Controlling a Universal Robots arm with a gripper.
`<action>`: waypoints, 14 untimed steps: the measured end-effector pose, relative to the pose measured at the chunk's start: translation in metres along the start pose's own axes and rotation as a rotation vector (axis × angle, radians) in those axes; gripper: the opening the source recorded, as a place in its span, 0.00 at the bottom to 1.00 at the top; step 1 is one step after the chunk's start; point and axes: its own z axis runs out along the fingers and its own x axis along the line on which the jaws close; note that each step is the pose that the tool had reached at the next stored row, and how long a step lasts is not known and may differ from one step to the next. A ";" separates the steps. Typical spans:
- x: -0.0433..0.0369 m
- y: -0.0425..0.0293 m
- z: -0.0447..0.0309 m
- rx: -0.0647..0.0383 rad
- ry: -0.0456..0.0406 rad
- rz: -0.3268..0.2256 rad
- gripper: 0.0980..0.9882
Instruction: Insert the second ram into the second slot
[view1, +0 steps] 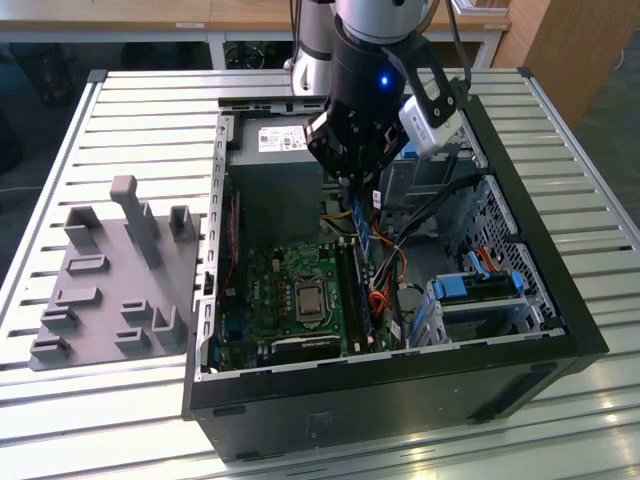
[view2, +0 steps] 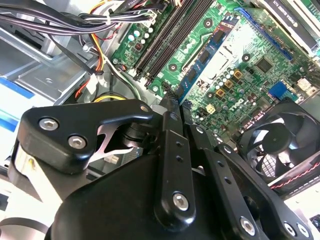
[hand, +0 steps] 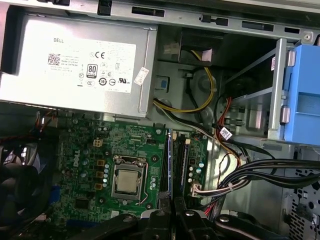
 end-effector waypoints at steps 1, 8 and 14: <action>0.0000 0.0000 0.0002 0.000 0.0000 0.000 0.04; 0.0000 -0.0001 0.0018 0.000 0.0000 0.000 0.04; 0.0001 -0.0001 0.0032 0.000 0.0000 0.000 0.04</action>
